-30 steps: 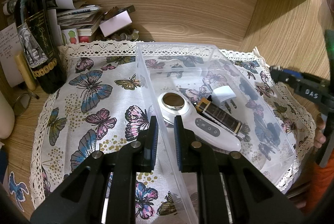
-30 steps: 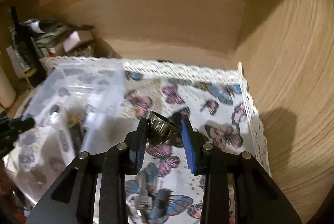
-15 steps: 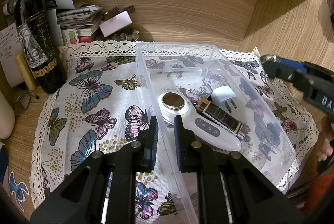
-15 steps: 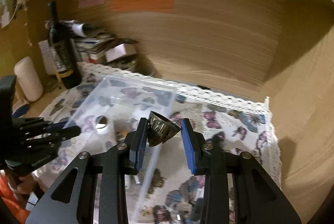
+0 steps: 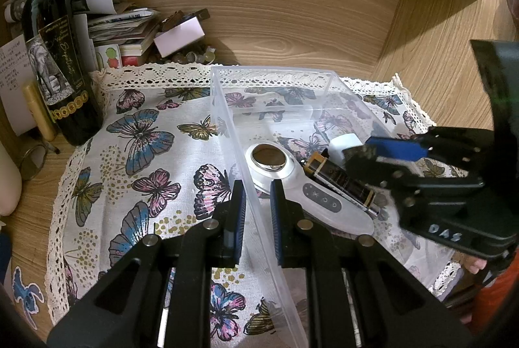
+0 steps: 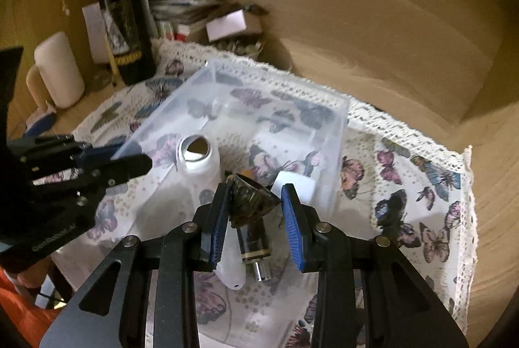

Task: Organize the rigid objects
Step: 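Lower the dark object into the clear box onto the tube and release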

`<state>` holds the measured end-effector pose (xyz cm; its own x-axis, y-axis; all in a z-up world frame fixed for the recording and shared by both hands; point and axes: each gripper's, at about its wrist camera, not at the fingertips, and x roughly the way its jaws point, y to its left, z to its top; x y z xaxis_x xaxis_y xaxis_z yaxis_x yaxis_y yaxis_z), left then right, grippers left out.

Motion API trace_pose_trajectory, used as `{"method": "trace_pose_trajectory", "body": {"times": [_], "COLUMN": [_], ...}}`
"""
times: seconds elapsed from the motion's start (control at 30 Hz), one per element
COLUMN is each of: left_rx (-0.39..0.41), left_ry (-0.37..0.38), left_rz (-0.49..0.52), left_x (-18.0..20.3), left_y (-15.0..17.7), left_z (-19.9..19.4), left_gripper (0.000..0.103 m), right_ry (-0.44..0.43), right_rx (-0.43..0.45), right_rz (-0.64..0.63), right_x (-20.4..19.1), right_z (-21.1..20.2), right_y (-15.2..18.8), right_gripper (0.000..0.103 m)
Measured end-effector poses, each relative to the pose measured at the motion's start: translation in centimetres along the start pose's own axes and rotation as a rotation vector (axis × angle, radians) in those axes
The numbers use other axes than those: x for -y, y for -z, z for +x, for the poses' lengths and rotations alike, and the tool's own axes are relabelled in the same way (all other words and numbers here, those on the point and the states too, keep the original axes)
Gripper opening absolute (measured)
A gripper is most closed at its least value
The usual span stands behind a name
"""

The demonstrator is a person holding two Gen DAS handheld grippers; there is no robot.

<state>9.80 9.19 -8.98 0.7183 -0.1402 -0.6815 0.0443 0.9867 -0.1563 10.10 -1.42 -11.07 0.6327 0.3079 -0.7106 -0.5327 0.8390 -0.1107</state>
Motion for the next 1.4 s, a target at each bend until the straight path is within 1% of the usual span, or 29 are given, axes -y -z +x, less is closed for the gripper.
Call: {"method": "trace_pose_trajectory", "body": {"times": [0.17, 0.37, 0.47, 0.53, 0.57, 0.6, 0.77, 0.83, 0.9, 0.93, 1.07, 1.17, 1.27, 1.4], "left_rx": [0.001, 0.000, 0.000, 0.001, 0.001, 0.001, 0.001, 0.001, 0.000, 0.001, 0.001, 0.001, 0.002, 0.001], "left_ry": [0.000, -0.001, 0.000, 0.000, 0.000, 0.000, 0.001, 0.001, 0.000, 0.000, 0.000, 0.001, 0.001, 0.001], "left_rz": [0.000, 0.000, 0.001, 0.000, 0.000, 0.000, 0.000, 0.000, 0.000, 0.001, 0.000, 0.000, -0.001, 0.000], "left_x": [0.0, 0.0, 0.0, 0.0, 0.0, 0.0, 0.0, 0.0, 0.0, 0.0, 0.0, 0.0, 0.1, 0.1], "left_y": [0.0, 0.0, 0.0, 0.0, 0.0, 0.0, 0.0, 0.0, 0.0, 0.0, 0.0, 0.0, 0.0, 0.0], "left_z": [0.0, 0.0, 0.0, 0.0, 0.0, 0.0, 0.0, 0.0, 0.0, 0.0, 0.0, 0.0, 0.1, 0.1], "left_gripper": [0.014, 0.014, 0.014, 0.014, 0.014, 0.014, 0.014, 0.014, 0.014, 0.014, 0.014, 0.014, 0.014, 0.014], "right_ry": [-0.006, 0.005, -0.006, -0.009, -0.010, -0.009, -0.002, 0.003, 0.013, 0.022, 0.057, 0.078, 0.091, 0.137], "right_rx": [-0.034, -0.046, -0.057, -0.056, -0.050, -0.041, -0.003, 0.010, 0.030, 0.048, 0.071, 0.081, 0.079, 0.062], "right_rz": [-0.016, -0.024, -0.021, -0.016, -0.014, -0.011, 0.003, 0.007, 0.014, 0.022, 0.054, 0.110, 0.176, 0.245], "right_x": [-0.2, -0.6, -0.6, -0.5, -0.5, -0.5, -0.1, 0.2, 0.5, 0.8, 2.3, 4.0, 5.6, 7.6], "right_z": [1.0, 1.4, 1.6, 1.4, 1.3, 1.1, -0.3, -0.9, -1.6, -2.1, -3.4, -4.4, -5.0, -5.1], "right_y": [-0.1, -0.3, -0.4, -0.4, -0.4, -0.3, -0.4, -0.5, -0.5, -0.4, 0.0, 0.7, 1.9, 3.8], "right_gripper": [0.030, 0.030, 0.031, 0.036, 0.042, 0.046, 0.049, 0.052, 0.065, 0.067, 0.070, 0.075, 0.075, 0.075]}}
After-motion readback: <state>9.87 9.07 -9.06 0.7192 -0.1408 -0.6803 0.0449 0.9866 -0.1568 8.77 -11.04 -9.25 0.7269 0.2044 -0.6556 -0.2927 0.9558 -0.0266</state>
